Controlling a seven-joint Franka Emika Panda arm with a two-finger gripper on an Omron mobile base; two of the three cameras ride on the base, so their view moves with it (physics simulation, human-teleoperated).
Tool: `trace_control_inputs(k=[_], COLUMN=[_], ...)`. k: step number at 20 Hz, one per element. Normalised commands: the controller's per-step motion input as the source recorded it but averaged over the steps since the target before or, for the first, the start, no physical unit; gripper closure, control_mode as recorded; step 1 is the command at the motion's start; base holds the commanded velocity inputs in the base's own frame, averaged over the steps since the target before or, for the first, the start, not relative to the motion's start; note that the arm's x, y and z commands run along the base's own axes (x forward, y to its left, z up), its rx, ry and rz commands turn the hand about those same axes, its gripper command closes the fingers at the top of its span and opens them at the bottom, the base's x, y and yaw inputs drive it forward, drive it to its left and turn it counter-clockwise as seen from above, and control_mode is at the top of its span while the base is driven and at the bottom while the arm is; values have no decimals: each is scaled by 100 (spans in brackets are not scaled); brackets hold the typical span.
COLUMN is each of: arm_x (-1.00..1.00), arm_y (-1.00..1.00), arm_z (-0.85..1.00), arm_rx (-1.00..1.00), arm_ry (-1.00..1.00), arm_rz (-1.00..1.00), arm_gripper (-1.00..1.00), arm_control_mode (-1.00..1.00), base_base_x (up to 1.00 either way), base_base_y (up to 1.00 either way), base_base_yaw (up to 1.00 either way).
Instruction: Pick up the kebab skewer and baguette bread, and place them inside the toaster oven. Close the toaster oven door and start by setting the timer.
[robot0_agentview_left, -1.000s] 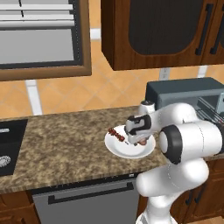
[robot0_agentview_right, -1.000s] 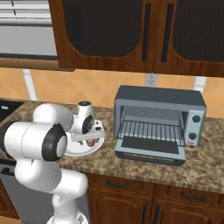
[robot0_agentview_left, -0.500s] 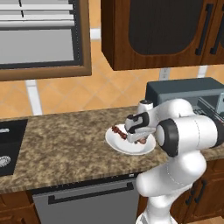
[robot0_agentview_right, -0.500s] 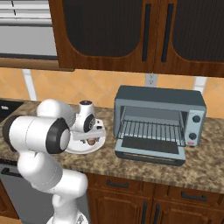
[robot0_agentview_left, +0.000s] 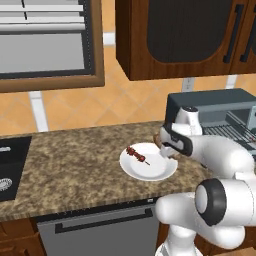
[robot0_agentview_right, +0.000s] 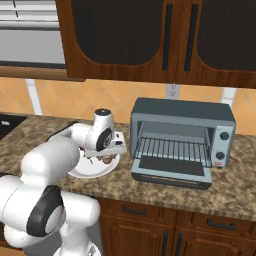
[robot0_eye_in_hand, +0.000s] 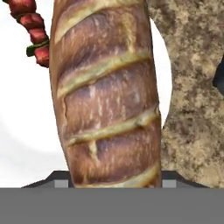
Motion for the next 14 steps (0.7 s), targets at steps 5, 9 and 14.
trace_control_inputs(k=[5,9,14], arm_x=[-64,-13,42], arm_y=[-92,-100,-80], arm_z=[99,74,14], arm_rx=[7,0,0], arm_ry=[-5,0,3], arm_rz=[-5,-18,-17], arm_gripper=[100,100,100], arm_control_mode=[-100,-100,-100], base_base_x=[0,0,0], base_base_y=[0,0,0], base_base_yaw=[0,0,0])
